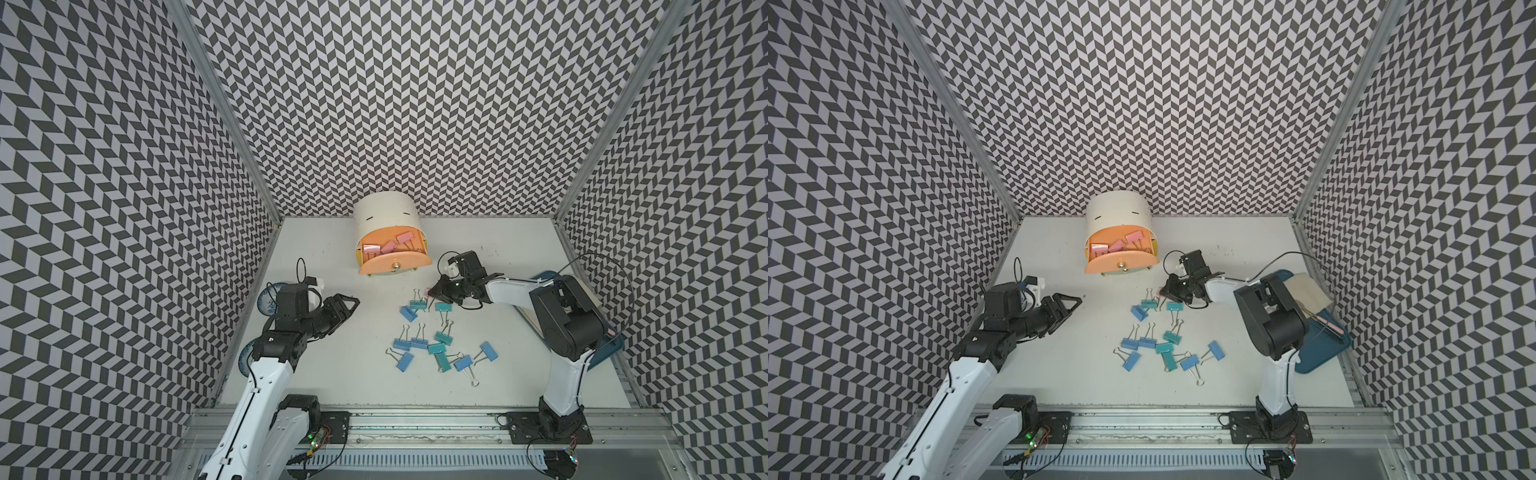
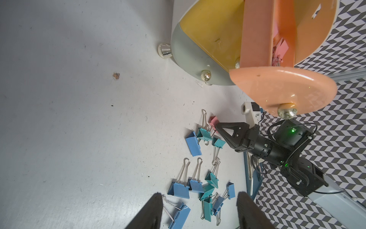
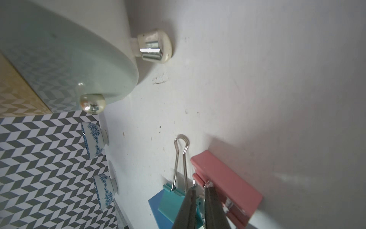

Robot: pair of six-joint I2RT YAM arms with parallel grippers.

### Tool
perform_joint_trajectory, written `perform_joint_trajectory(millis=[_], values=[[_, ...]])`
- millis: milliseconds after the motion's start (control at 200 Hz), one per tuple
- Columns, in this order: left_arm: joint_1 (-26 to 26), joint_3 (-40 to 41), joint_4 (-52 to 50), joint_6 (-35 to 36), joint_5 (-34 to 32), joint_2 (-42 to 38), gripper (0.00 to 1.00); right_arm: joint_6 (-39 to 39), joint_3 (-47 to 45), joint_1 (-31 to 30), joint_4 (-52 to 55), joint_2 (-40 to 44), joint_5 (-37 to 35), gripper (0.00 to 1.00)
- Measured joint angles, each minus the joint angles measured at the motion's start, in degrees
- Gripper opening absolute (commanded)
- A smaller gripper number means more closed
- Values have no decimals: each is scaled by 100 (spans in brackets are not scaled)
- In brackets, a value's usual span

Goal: Put the binder clips in the drawer according to color
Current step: Move the binder clip to the center of the board.

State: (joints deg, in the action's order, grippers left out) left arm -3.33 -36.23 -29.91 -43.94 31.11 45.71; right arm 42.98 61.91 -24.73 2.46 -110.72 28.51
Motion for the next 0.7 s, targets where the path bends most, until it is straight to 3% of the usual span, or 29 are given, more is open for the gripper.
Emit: perform_joint_trajectory(millis=[696], values=[[0,0,-66,42,0,-9,64,-468,44,728,400,94,-437,15]])
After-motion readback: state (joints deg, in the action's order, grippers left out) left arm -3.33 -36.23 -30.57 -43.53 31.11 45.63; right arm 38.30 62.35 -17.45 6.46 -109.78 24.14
